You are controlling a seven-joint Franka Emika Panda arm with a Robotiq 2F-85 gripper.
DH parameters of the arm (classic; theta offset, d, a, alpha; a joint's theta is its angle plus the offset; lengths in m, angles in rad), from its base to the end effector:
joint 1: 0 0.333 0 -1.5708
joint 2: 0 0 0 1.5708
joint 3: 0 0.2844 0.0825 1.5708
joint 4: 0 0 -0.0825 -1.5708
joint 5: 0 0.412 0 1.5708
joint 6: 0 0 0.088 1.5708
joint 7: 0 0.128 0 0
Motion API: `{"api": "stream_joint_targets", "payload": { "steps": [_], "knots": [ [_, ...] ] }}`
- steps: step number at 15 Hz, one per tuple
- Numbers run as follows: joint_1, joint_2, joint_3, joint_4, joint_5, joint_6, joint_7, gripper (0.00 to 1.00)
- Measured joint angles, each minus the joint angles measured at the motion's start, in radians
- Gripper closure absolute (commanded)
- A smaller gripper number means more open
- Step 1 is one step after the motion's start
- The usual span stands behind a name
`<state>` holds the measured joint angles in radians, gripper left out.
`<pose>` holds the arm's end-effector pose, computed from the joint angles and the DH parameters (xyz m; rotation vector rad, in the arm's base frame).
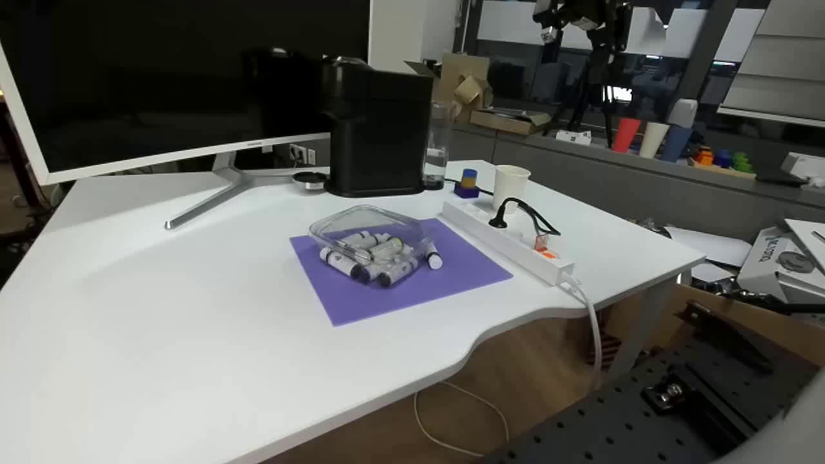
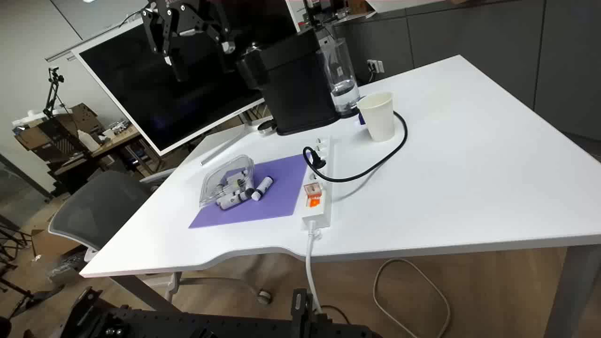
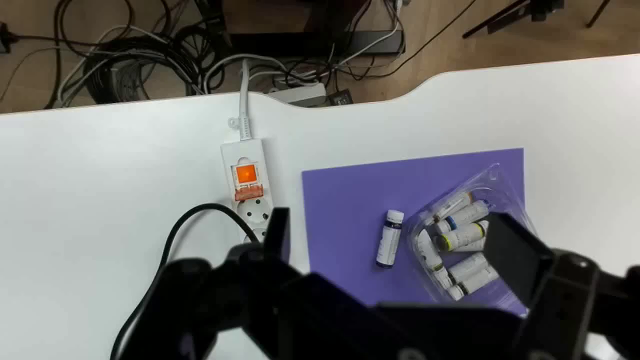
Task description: Switch off the extension cable
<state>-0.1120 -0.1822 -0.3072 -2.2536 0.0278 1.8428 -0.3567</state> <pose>0.4469 -0.1948 0.3537 -2.9633 0.0917 0.2825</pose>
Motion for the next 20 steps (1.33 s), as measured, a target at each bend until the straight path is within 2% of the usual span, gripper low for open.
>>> {"api": "stream_joint_targets", "payload": {
  "steps": [13,16,20],
  "knots": [
    [-0.007,0.000,0.013,-0.005,-0.009,0.027,-0.001,0.00],
    [-0.014,0.001,0.040,-0.049,-0.068,0.138,-0.011,0.00],
    [-0.025,0.019,0.052,-0.150,-0.166,0.369,-0.025,0.00]
  ]
}}
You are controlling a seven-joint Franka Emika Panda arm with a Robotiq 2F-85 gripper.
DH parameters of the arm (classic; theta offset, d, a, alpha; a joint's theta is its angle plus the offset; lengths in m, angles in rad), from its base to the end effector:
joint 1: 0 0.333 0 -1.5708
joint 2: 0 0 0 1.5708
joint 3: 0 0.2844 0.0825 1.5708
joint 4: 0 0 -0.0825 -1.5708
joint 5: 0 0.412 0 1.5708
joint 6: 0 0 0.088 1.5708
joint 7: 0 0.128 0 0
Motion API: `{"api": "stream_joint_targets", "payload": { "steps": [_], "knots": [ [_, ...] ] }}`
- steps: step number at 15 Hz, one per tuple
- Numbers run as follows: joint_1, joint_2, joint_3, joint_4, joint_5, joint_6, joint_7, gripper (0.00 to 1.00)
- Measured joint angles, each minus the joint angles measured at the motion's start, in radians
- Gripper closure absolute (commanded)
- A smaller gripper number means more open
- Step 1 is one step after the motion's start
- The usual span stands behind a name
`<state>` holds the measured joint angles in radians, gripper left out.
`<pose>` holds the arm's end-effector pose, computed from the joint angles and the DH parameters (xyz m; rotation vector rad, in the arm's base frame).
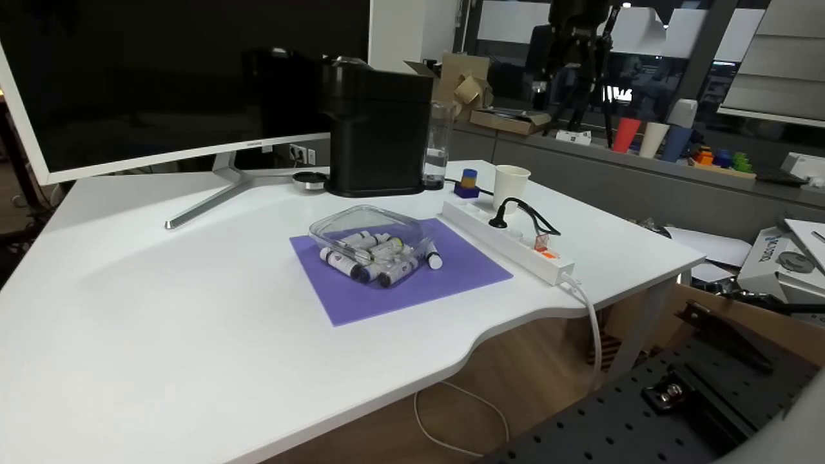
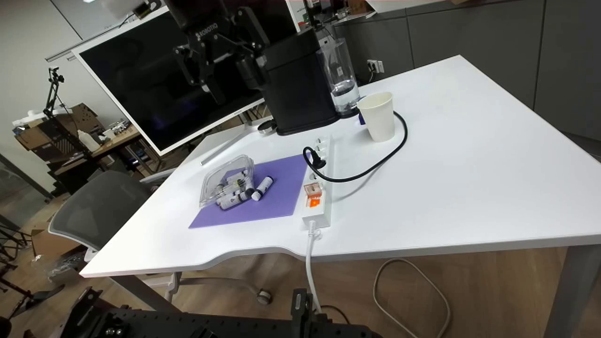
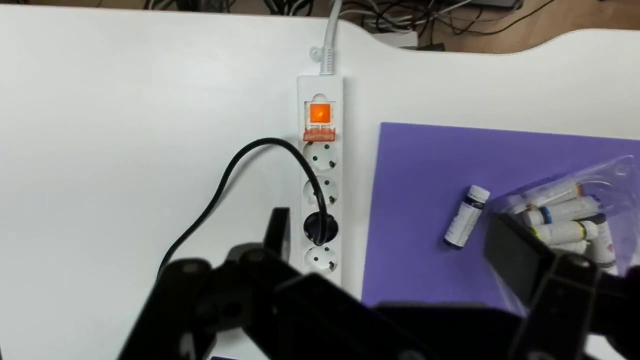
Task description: Switch off the extension cable
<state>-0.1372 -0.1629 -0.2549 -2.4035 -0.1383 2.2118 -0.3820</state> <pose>0.4549 -0.1925 0.3030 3.0866 0.1211 -0.0859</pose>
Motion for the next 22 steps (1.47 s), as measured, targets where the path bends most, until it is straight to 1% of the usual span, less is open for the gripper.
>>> {"api": "stream_joint_targets", "payload": {
  "steps": [4,7,8,9,11,12,14,16,19,20,22],
  "knots": [
    [-0.029,0.064,-0.005,-0.081,-0.017,0.215,-0.034,0.00],
    [-0.053,0.132,-0.008,-0.116,-0.013,0.314,-0.053,0.00],
    [-0.059,0.155,-0.008,-0.123,-0.010,0.336,-0.054,0.25],
    [-0.063,0.178,-0.008,-0.129,-0.001,0.353,-0.055,0.27],
    [-0.071,0.224,-0.006,-0.132,0.026,0.369,-0.064,0.40],
    [-0.076,0.244,-0.004,-0.132,0.044,0.370,-0.071,0.49],
    [-0.086,0.282,0.001,-0.132,0.074,0.377,-0.082,0.63],
    [-0.098,0.319,0.009,-0.129,0.090,0.393,-0.092,0.76],
    [-0.117,0.374,0.030,-0.117,0.110,0.438,-0.103,0.97],
    [-0.123,0.390,0.039,-0.111,0.118,0.450,-0.107,1.00],
    [-0.134,0.418,0.056,-0.096,0.121,0.465,-0.109,1.00]
  ]
}}
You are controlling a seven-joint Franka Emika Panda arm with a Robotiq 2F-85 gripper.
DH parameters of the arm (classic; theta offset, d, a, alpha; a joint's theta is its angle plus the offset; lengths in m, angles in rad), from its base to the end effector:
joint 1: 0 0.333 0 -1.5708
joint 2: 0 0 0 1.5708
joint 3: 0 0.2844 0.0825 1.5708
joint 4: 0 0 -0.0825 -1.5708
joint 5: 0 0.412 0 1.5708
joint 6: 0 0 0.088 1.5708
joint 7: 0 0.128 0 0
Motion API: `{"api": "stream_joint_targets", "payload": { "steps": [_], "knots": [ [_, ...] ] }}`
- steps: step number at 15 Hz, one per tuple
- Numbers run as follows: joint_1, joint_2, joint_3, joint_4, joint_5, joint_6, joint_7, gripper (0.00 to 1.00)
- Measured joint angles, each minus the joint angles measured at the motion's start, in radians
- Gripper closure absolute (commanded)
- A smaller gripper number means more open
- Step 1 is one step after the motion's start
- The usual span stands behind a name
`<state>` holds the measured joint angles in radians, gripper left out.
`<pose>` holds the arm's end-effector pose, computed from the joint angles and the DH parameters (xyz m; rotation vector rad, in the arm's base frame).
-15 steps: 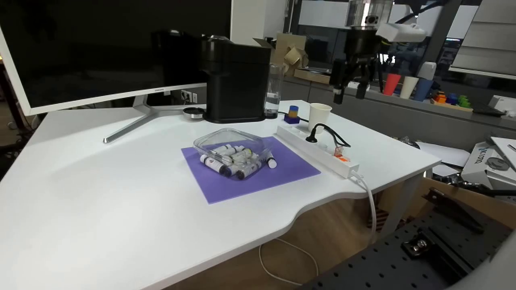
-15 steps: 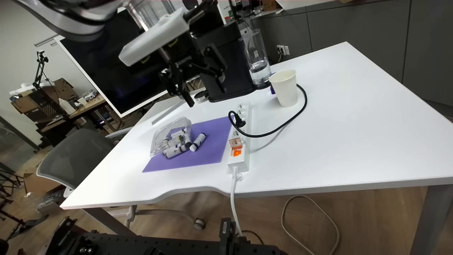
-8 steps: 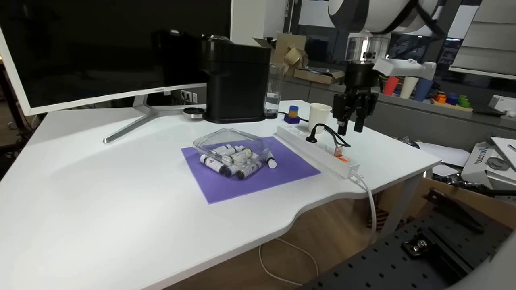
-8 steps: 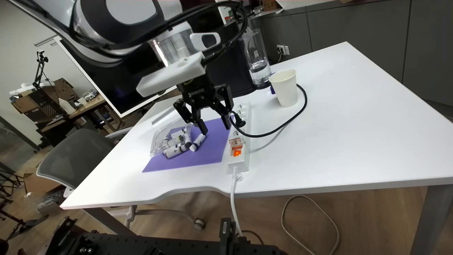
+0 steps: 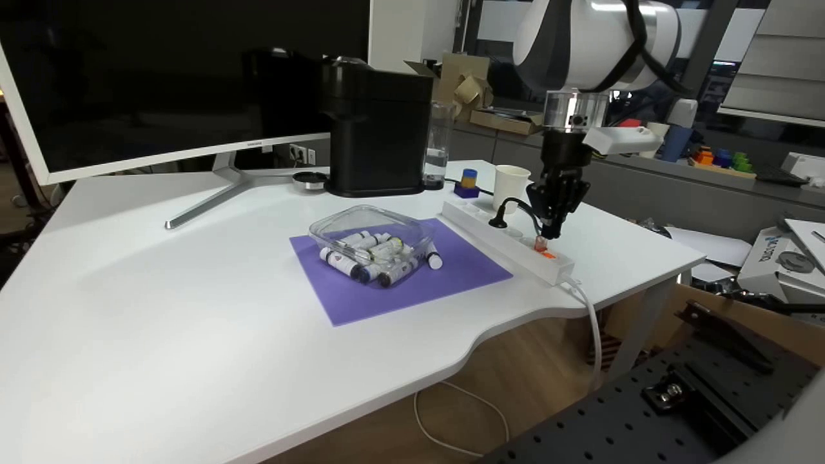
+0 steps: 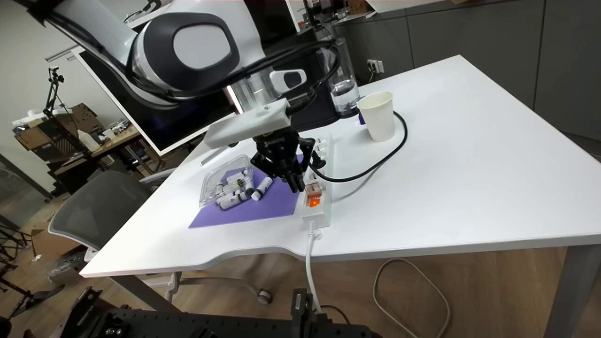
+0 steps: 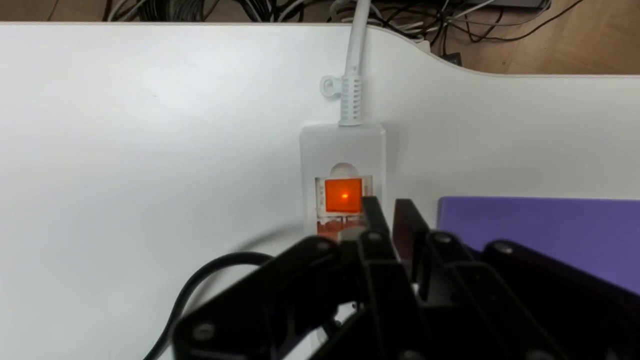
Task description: Switch off the extension cable
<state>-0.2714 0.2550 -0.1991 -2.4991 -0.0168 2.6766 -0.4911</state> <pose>0.4087 -0.2170 0.1052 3.1208 0.0630 -0.1421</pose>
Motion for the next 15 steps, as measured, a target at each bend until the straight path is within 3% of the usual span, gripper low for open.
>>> {"api": "stream_joint_targets", "payload": {
  "steps": [7,15],
  "knots": [
    [-0.040,0.049,0.047,0.034,0.015,-0.014,-0.006,0.99],
    [-0.046,0.050,0.048,0.032,-0.006,0.006,-0.009,1.00]
  ]
}}
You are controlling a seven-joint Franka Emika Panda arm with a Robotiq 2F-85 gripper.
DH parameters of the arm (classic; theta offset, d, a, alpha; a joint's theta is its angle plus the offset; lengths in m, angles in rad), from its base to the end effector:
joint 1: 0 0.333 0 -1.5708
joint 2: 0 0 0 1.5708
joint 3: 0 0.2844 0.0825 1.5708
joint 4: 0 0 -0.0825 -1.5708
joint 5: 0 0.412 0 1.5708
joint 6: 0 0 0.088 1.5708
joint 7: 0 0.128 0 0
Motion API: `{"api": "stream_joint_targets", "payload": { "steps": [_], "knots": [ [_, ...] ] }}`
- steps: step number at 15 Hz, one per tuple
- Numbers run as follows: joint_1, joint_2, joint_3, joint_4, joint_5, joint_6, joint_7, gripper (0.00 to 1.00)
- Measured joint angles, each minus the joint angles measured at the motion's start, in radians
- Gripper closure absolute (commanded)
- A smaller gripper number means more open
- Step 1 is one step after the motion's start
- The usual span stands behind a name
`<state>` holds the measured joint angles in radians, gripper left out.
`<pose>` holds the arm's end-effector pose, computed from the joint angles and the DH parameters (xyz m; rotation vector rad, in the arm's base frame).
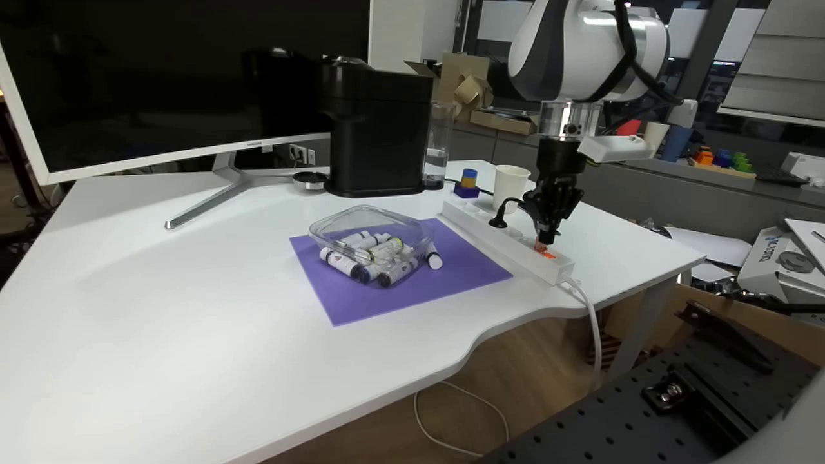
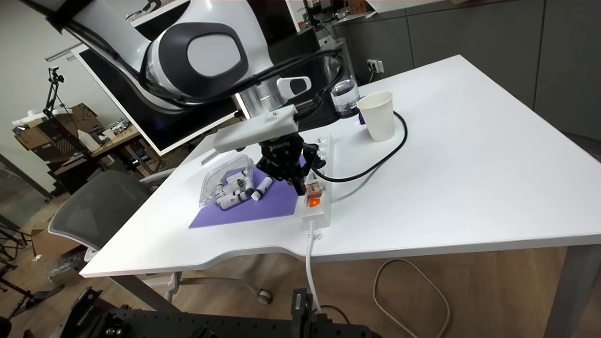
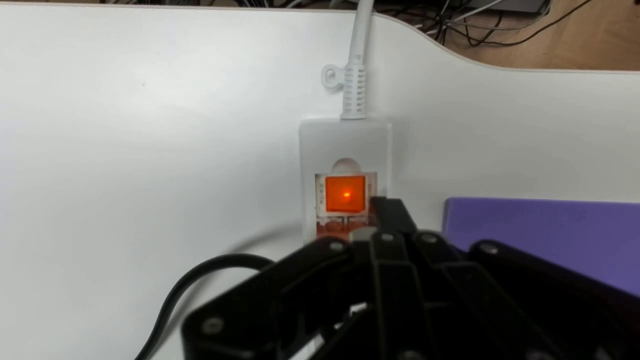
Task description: Switch off the extension cable
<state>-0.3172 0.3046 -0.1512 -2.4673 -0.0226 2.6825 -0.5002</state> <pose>0.4133 -0.2172 0.0916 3.1282 0.0898 -0.1595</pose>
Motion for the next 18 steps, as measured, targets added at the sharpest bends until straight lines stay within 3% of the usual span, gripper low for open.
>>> {"api": "stream_joint_targets", "payload": {
  "steps": [18],
  "knots": [
    [-0.003,0.000,-0.031,-0.039,-0.039,0.053,0.001,1.00]
  ]
}}
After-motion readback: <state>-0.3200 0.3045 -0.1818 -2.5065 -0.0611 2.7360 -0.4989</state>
